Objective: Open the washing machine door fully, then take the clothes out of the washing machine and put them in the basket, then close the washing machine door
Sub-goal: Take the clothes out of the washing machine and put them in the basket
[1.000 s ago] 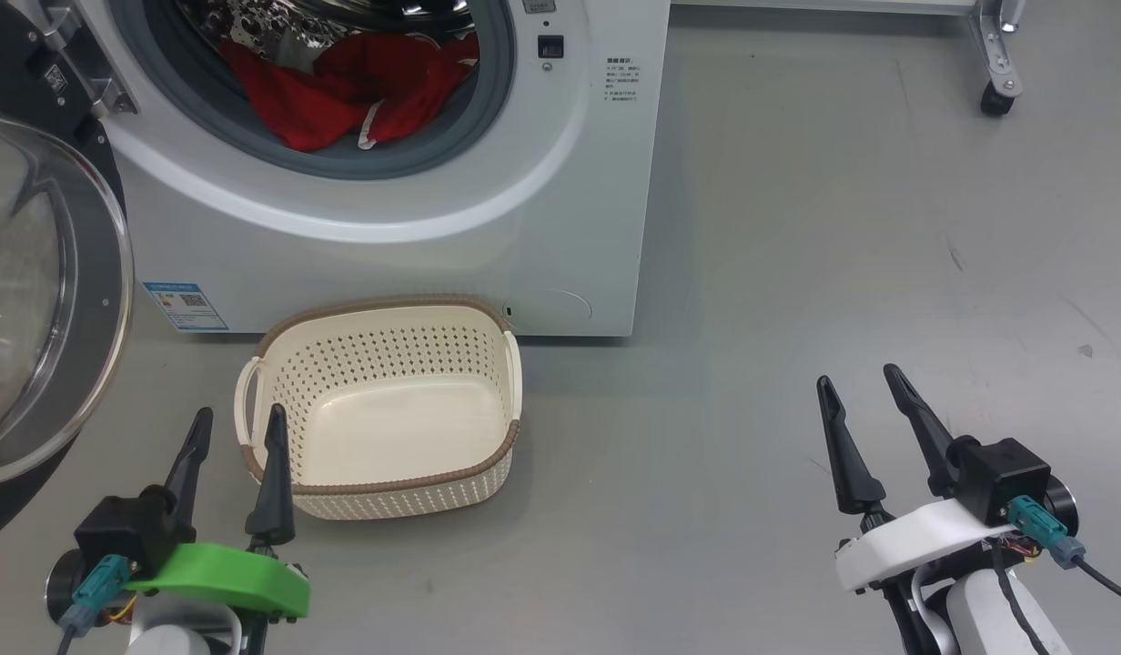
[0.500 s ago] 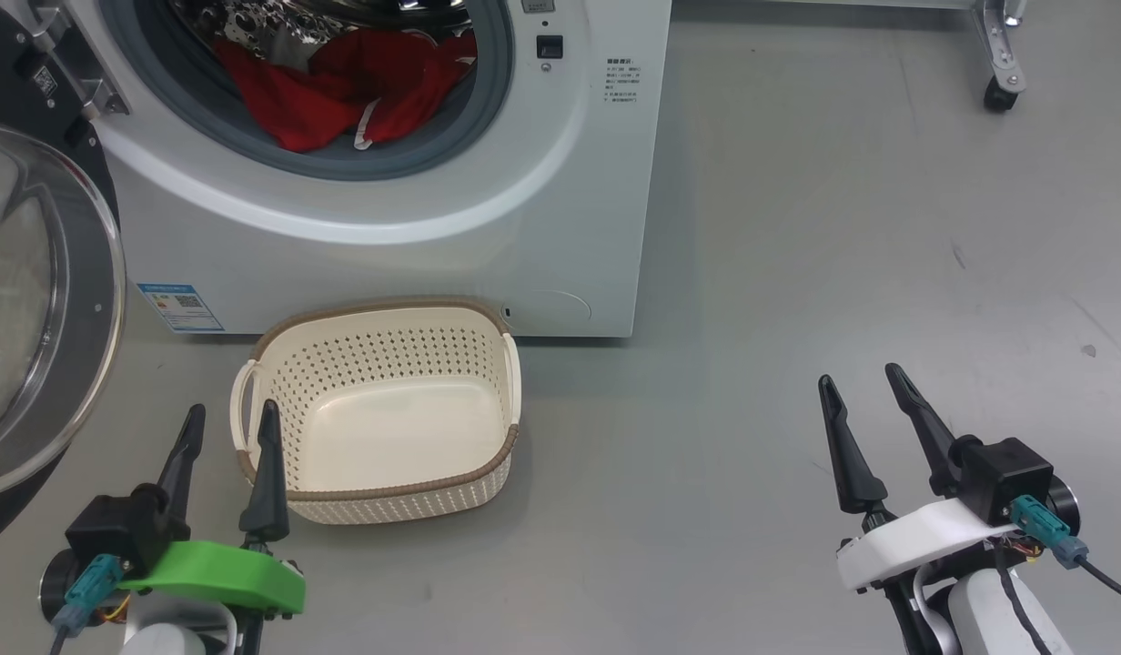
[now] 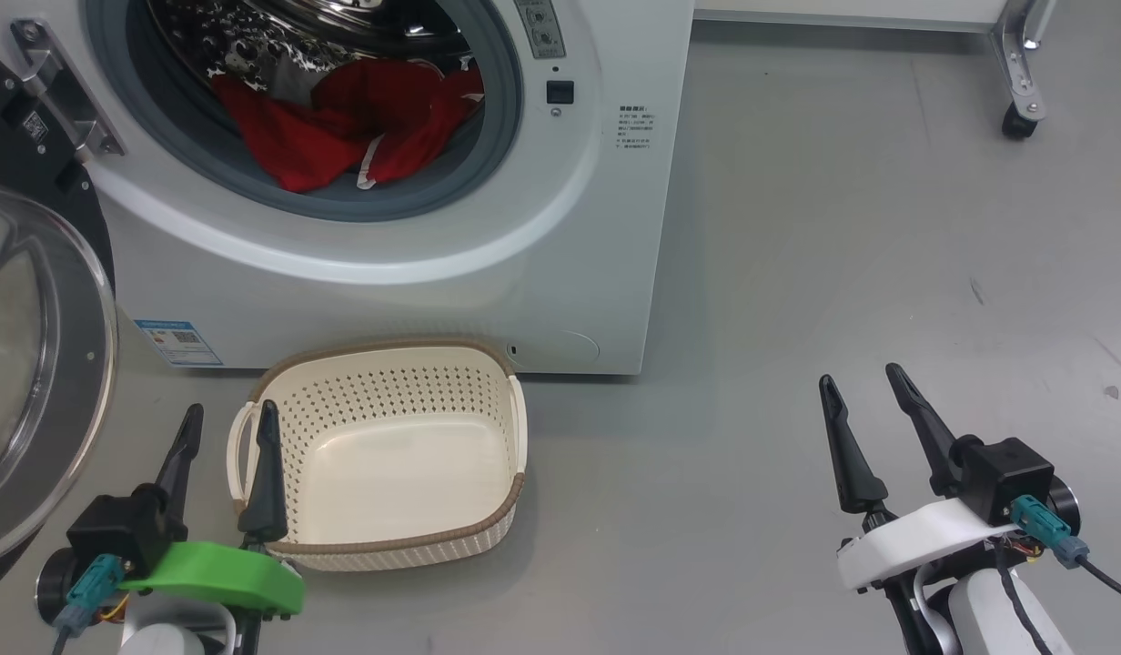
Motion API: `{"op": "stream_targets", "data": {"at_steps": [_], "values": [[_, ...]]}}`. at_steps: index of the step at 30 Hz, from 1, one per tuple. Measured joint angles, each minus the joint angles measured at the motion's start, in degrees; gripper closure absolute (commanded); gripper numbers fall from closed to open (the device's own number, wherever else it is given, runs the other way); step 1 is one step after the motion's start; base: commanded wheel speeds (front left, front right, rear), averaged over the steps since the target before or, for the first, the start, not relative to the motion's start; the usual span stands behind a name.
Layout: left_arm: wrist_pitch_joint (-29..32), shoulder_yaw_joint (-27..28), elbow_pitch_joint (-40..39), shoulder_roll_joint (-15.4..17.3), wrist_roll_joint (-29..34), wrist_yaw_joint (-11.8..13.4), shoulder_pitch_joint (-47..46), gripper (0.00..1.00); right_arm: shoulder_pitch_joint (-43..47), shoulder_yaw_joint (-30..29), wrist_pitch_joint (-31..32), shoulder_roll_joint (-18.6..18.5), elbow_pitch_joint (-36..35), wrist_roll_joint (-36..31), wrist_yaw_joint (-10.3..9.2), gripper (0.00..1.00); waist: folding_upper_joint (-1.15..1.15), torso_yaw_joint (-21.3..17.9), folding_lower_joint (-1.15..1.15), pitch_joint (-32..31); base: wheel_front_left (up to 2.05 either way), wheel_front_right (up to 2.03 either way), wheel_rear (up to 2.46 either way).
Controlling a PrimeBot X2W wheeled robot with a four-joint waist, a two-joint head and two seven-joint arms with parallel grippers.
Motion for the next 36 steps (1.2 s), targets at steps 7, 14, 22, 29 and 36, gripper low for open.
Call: {"op": "stream_targets", "data": {"at_steps": [7, 14, 22, 29, 36], "values": [[-0.1, -0.8, 0.1, 0.0, 0.1, -0.1, 0.0, 0.0, 0.0, 0.0, 0.0, 0.0, 0.1, 0.0, 0.02, 0.0, 0.0, 0.0, 0.0, 0.0, 1.14, -1.14, 0.0], [-0.1, -1.2, 0.1, 0.0, 0.1, -0.2, 0.0, 0.0, 0.0, -0.1, 0.0, 0.1, 0.2, -0.1, 0.04, 0.0, 0.0, 0.0, 0.0, -0.1, 0.86, -0.86, 0.0], [-0.1, -1.2, 0.2, 0.0, 0.1, -0.2, 0.0, 0.0, 0.0, -0.2, 0.0, 0.1, 0.2, -0.2, 0.05, 0.0, 0.0, -0.1, 0.0, -0.2, 0.55, -0.55, 0.0], [-0.1, -1.2, 0.3, 0.0, 0.1, -0.2, 0.0, 0.0, 0.0, -0.2, 0.0, 0.2, 0.2, -0.2, 0.05, 0.0, 0.0, -0.1, 0.0, -0.3, 0.24, -0.24, 0.0], [-0.1, -1.2, 0.4, 0.0, 0.1, -0.2, 0.0, 0.0, 0.0, -0.2, 0.0, 0.2, 0.2, -0.2, 0.07, 0.0, 0.0, -0.1, 0.0, -0.1, 0.02, -0.02, 0.0]]}}
